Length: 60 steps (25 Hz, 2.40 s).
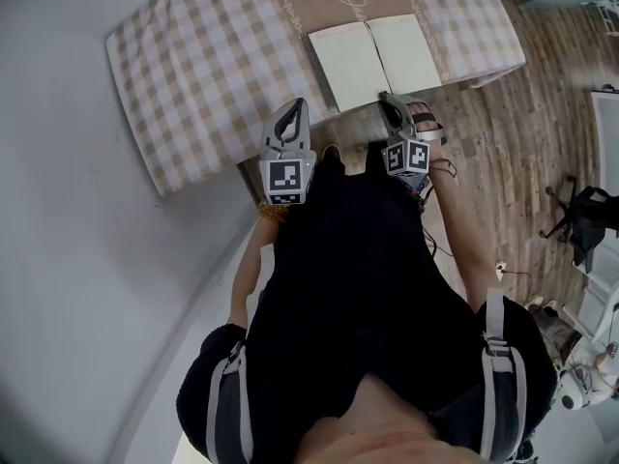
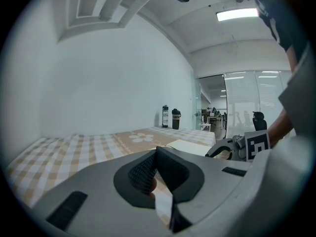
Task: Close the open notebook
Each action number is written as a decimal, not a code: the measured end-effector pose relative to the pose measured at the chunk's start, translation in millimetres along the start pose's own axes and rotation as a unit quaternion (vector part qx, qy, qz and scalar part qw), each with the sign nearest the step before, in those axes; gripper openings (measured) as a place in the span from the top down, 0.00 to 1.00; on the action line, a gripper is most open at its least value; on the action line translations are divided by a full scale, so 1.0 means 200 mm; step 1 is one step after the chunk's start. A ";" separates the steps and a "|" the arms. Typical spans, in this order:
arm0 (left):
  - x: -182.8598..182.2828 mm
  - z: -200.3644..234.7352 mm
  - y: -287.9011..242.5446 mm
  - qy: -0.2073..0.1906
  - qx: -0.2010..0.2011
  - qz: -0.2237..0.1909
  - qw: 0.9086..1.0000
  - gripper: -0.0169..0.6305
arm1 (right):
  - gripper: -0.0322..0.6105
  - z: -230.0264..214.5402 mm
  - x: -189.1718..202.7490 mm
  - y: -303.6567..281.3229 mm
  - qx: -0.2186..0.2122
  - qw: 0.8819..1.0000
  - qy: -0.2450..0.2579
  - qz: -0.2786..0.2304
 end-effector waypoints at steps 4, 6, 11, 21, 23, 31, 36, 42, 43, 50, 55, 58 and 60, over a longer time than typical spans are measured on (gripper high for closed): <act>0.00 -0.02 -0.01 -0.002 0.004 0.000 1.000 0.98 | 0.90 -0.01 0.00 0.01 0.002 0.999 -0.035 0.000; 0.00 -0.03 -0.01 -0.001 0.006 -0.001 1.000 0.98 | 0.91 -0.02 0.00 0.01 0.002 0.999 -0.048 0.000; 0.01 -0.03 -0.01 -0.002 0.010 0.000 1.000 0.98 | 0.91 -0.03 0.00 0.02 0.000 0.996 -0.085 -0.002; 0.02 -0.04 -0.01 -0.002 0.015 0.004 1.000 0.98 | 0.91 -0.05 0.00 0.03 -0.003 0.990 -0.137 -0.009; 0.02 -0.04 -0.02 -0.003 0.016 0.005 1.000 0.98 | 0.91 -0.06 0.00 0.03 -0.005 0.989 -0.149 -0.011; 0.01 -0.06 -0.04 -0.007 0.023 0.007 1.000 0.98 | 0.92 -0.08 0.02 0.05 -0.015 0.976 -0.215 -0.024; 0.02 -0.08 -0.05 -0.010 0.027 0.009 1.000 0.98 | 0.92 -0.10 0.03 0.06 -0.018 0.967 -0.250 -0.032; 0.02 -0.09 -0.05 -0.011 0.032 0.011 0.999 0.98 | 0.93 -0.12 0.06 0.07 -0.014 0.942 -0.330 -0.052; 0.02 -0.09 -0.06 -0.011 0.032 0.012 0.999 0.98 | 0.93 -0.13 0.07 0.07 -0.014 0.939 -0.339 -0.054; 0.03 -0.10 -0.06 -0.013 0.037 0.017 0.999 0.98 | 0.93 -0.14 0.08 0.08 -0.011 0.916 -0.396 -0.064; 0.04 -0.12 -0.07 -0.015 0.040 0.021 0.999 0.98 | 0.94 -0.17 0.12 0.09 -0.009 0.888 -0.454 -0.075; 0.04 -0.13 -0.07 -0.016 0.042 0.023 0.999 0.98 | 0.94 -0.17 0.14 0.10 -0.009 0.874 -0.479 -0.077; 0.04 -0.13 -0.07 -0.016 0.044 0.023 0.999 0.98 | 0.94 -0.18 0.15 0.10 -0.010 0.869 -0.488 -0.078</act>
Point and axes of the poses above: the fingertips, and each gripper's own axes: y backward along the fingers, z to its left, x out of its underside, the point moved 4 cm from there along y, backward along the fingers, and after that the axes turned 10 degrees about -y, right-handed, at the moved point
